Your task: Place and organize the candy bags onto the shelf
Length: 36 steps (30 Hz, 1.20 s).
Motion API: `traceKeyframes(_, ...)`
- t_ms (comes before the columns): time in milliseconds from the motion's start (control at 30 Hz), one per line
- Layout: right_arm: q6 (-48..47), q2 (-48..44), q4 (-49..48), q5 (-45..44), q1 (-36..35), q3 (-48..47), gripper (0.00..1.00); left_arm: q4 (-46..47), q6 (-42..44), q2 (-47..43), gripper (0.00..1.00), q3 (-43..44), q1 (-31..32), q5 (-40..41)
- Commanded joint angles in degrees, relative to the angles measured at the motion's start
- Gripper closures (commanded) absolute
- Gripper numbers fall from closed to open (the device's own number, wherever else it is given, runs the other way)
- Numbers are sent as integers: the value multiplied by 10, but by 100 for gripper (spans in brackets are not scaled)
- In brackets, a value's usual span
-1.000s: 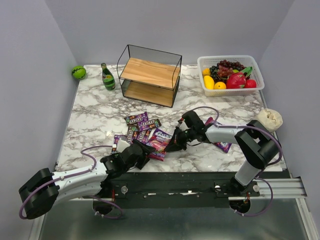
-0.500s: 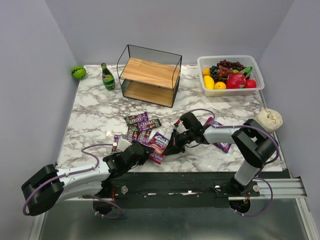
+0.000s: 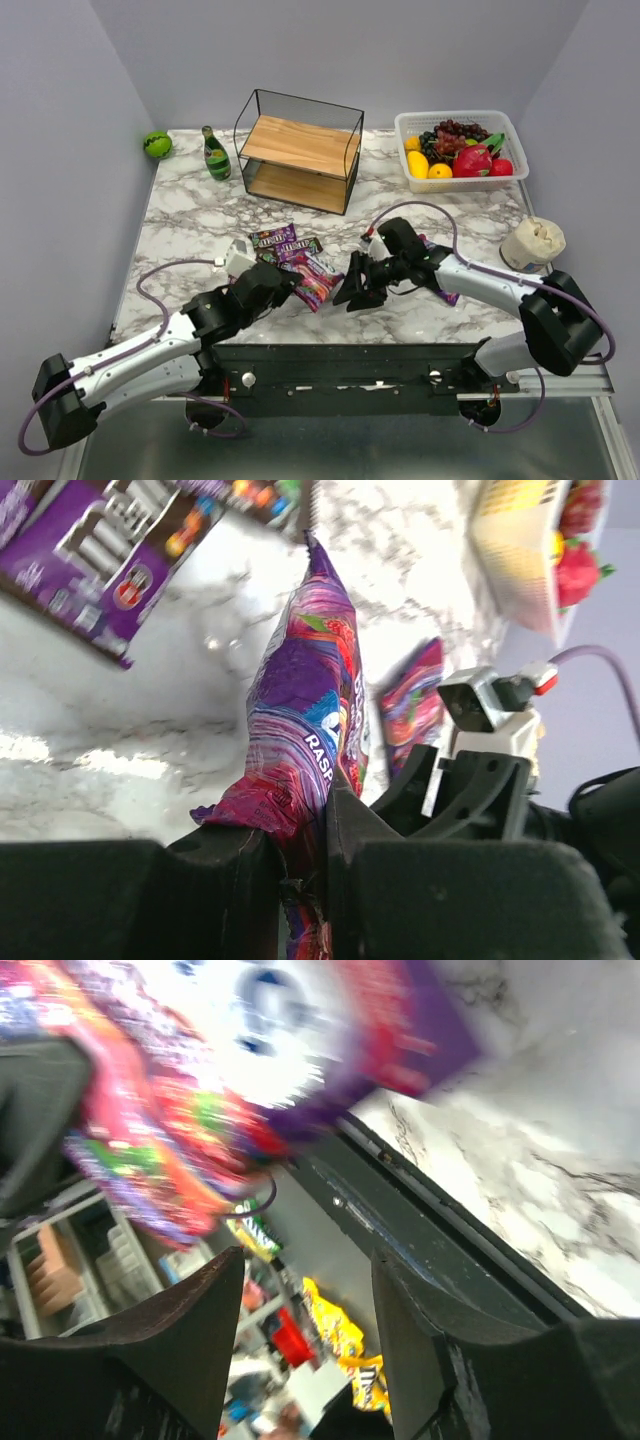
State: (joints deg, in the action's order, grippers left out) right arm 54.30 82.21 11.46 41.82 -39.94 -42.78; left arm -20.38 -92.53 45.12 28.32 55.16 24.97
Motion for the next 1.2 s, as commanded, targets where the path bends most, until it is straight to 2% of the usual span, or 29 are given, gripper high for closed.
traceKeyframes(0, -53, -52, 88, -63, 36, -24, 37, -98, 117, -22, 100, 115, -49, 67)
traceKeyframes(67, -68, -64, 107, -85, 45, -38, 37, -107, 170, 0, 100, 160, -84, 40)
traceKeyframes(100, -73, -71, 125, -93, 52, -48, 37, -106, 229, 11, 100, 207, -138, 21)
traceKeyframes(167, -82, -76, 139, -117, 57, -73, 36, -95, 294, 60, 100, 256, -199, -51)
traceKeyframes(200, -85, -78, 148, -128, 59, -81, 36, -96, 347, 81, 100, 308, -249, -67)
traceKeyframes(300, -84, -71, 160, -153, 63, -110, 36, -95, 433, 173, 100, 413, -310, -127)
traceKeyframes(400, -82, -51, 171, -168, 67, -140, 36, -58, 466, 240, 100, 486, -362, -190)
traceKeyframes(467, -79, -36, 174, -180, 69, -151, 36, -35, 465, 289, 100, 513, -406, -222)
traceKeyframes(567, -74, -19, 179, -201, 75, -170, 36, 5, 464, 341, 100, 549, -437, -276)
traceKeyframes(767, -61, -7, 184, -227, 89, -187, 36, 92, 438, 442, 100, 590, -458, -312)
traceKeyframes(967, -93, 2, 222, -229, 117, -221, 36, 168, 354, 530, 100, 601, -460, -281)
traceKeyframes(1167, -113, -20, 234, -249, 145, -210, 36, 193, 293, 585, 100, 590, -459, -230)
